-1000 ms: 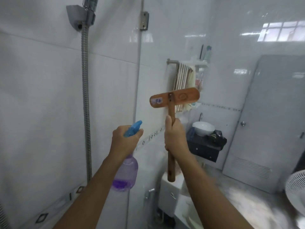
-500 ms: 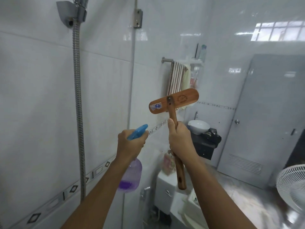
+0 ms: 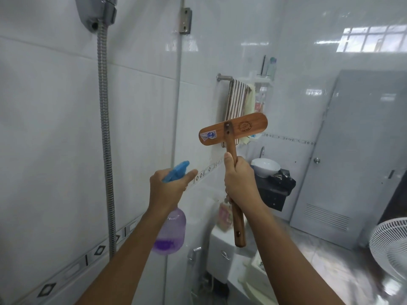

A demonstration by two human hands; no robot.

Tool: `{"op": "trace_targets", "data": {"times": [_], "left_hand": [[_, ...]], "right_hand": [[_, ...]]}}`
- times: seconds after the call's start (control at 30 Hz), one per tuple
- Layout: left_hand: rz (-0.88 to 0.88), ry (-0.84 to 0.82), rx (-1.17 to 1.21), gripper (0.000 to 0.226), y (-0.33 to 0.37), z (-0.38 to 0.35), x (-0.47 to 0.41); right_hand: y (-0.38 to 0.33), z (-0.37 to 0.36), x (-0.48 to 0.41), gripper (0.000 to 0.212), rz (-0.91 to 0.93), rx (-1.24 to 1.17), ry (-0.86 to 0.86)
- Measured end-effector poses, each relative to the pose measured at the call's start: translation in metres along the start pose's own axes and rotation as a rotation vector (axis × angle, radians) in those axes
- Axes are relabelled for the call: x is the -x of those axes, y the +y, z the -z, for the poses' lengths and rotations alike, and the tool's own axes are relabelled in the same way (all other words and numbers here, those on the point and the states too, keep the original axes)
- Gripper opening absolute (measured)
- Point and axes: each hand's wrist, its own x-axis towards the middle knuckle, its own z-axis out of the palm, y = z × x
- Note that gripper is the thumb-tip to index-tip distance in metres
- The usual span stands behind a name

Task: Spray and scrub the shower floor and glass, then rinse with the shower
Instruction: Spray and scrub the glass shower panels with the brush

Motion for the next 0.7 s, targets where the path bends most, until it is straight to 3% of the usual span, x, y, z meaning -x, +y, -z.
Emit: {"op": "trace_targets", "data": {"times": [0.2,0.4,0.53,0.7], "left_hand": [[0.017,-0.021,-0.061,0.04,-0.007,-0.003,-0.001],[-0.071,0.08,-0.043,0.021,-0.009,0.006,-0.002],[-0.092,0.096,-0.071,0.022,-0.014,0.004,0.003],[-0.101,0.137,-0.064,0.025,-0.021,0.011,0.005]], "right_hand": [[-0.002,-0.012,-0.001,0.038,0.021,-0.001,-0.001],[0.004,-0.033,-0.008,0.034,0.059,0.01,0.021],[0.053,-0.059,0.012,0.032,0.069,0.063,0.03],[0.114,-0.079,0.071,0.019,-0.069,0.041,-0.079]]}}
